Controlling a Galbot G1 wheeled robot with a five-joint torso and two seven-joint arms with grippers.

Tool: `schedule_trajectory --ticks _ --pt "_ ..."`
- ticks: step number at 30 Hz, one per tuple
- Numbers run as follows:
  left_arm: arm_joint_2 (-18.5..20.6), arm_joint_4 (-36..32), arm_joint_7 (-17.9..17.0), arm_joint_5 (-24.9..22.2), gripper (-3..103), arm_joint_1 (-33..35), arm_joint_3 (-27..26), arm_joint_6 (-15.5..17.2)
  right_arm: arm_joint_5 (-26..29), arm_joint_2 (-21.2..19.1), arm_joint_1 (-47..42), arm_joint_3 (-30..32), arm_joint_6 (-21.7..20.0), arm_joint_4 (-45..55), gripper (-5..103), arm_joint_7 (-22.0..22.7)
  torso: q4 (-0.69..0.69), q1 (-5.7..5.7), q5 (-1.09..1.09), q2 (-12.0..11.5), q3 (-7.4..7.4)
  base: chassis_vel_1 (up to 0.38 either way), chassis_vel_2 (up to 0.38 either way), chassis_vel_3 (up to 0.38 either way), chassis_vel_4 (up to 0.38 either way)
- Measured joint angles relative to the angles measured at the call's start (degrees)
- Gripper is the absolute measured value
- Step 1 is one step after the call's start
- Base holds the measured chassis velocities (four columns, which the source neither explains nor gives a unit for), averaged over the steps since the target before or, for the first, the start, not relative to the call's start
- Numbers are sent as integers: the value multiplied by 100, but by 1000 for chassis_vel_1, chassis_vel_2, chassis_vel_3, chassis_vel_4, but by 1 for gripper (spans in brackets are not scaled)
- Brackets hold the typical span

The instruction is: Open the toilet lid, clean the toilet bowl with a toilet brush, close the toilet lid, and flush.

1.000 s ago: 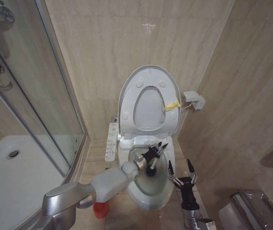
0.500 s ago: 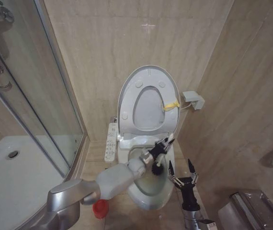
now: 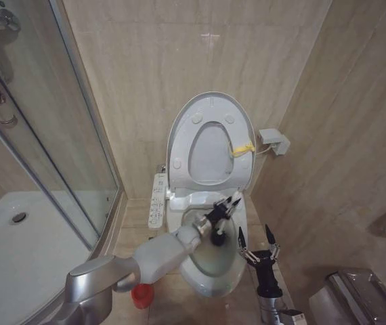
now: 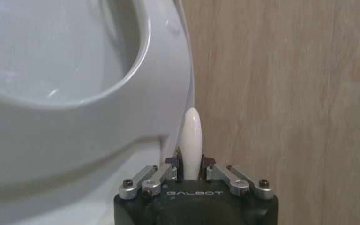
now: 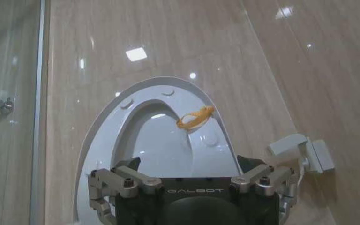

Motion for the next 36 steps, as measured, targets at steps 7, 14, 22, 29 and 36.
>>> schedule_trajectory --ticks 7,14,22,29,36 --pt "39 -903 -263 -78 21 -138 -40 149 -3 1 -12 18 12 -38 100 -14 -10 0 -1 1 -1 0 0 0 0" --pt "265 -342 -186 115 21 47 181 105 6 0 -35 10 22 -16 100 -26 1 0 0 0 0 0 0 0 0" --pt "-30 -624 -290 117 21 -121 11 116 52 1 -22 12 24 -40 100 -34 -9 0 -1 1 -1 0 0 0 0" --pt "-83 -452 -281 168 21 -129 155 101 62 0 -26 9 22 -18 100 -37 -5 0 0 0 -1 0 0 0 0" --pt "92 -424 -313 191 21 -28 317 95 81 1 -31 13 22 -20 100 -44 1 0 1 0 0 0 0 0 0"
